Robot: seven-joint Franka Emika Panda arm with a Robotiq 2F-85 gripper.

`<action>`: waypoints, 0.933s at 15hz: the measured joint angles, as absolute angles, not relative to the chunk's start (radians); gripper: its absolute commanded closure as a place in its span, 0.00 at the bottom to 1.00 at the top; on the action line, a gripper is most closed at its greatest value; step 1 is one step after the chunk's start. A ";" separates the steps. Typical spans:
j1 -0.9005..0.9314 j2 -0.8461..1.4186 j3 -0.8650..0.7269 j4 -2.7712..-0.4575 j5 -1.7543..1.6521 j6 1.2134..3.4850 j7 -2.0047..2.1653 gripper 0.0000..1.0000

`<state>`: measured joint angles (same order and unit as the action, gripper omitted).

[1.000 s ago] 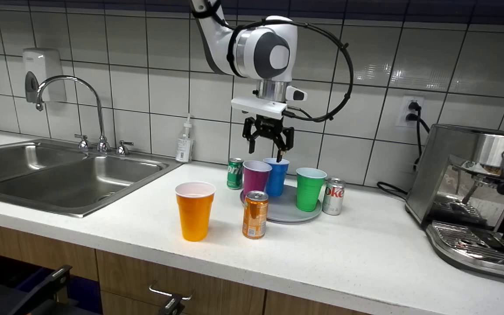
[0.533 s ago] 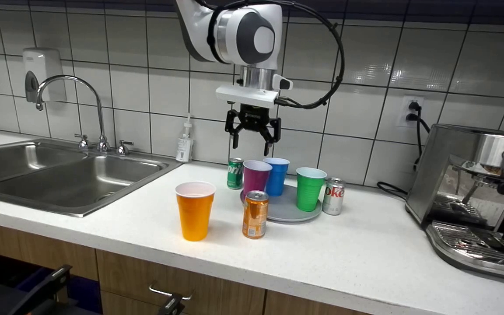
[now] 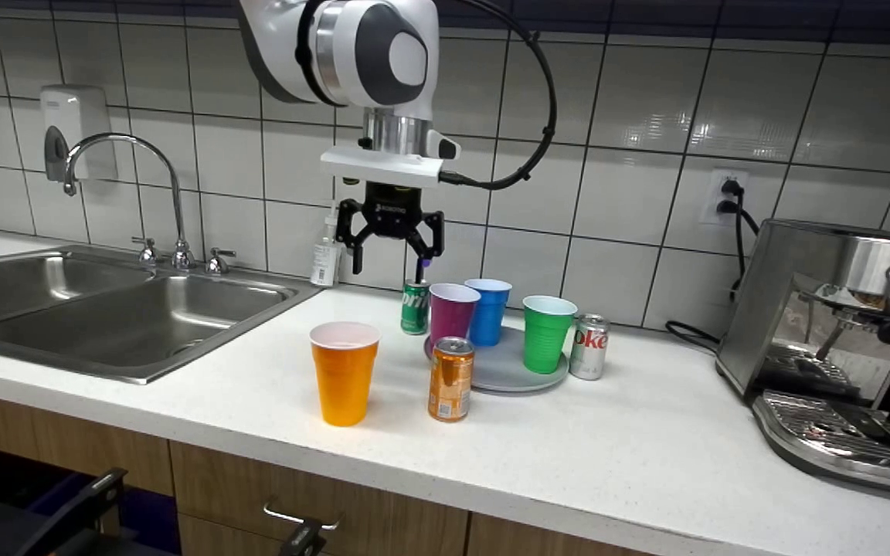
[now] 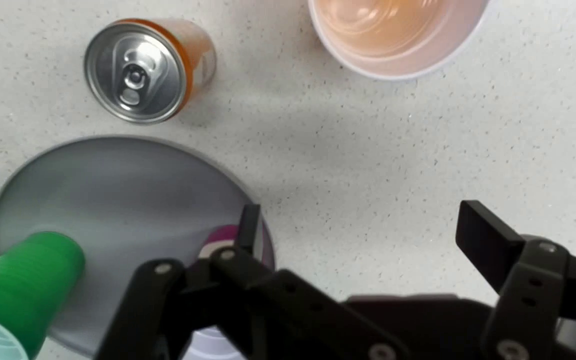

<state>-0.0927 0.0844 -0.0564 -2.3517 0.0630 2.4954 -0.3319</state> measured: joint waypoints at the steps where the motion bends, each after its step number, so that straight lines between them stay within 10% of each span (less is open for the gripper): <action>1: -0.084 0.075 -0.054 -2.370 0.050 2.495 -0.332 0.00; 14: -0.006 0.021 -0.024 -2.495 -0.064 2.497 -0.331 0.00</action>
